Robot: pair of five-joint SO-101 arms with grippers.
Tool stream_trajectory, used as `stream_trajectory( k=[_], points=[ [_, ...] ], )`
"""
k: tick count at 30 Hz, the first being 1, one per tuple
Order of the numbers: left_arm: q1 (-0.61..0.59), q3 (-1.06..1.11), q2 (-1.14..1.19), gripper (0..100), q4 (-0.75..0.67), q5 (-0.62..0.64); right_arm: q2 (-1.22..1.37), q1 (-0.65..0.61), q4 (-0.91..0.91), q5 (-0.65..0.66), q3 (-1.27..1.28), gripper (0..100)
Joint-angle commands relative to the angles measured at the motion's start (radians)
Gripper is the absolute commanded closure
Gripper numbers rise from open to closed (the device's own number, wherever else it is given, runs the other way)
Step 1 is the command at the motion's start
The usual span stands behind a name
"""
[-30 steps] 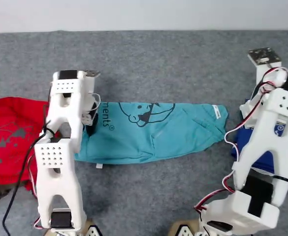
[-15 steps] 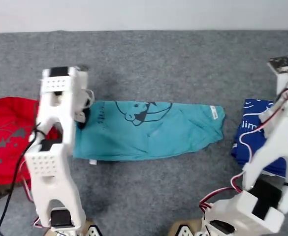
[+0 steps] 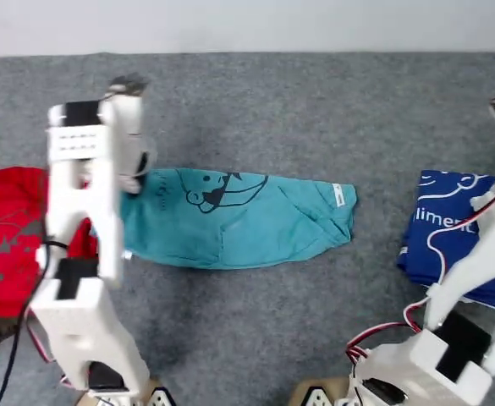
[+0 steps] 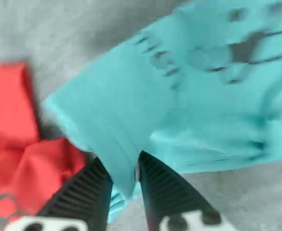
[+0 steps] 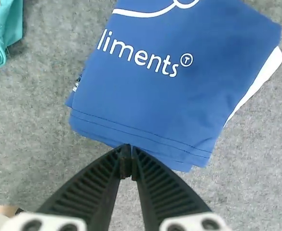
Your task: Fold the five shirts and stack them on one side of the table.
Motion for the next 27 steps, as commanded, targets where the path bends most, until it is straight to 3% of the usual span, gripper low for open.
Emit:
stream_trajectory(
  k=[1,13,27],
  points=[
    [0.193,-0.022,-0.097,100,0.026,0.049,-0.045,0.007,0.033,0.006,-0.048,98.7],
    [0.611,-0.223,-0.077,100,0.018,0.086,-0.042,-0.019,0.028,0.002,0.006,98.7],
    [0.736,-0.716,0.388,99,0.023,0.135,-0.045,-0.047,0.028,0.0,0.091,98.7]
  ],
)
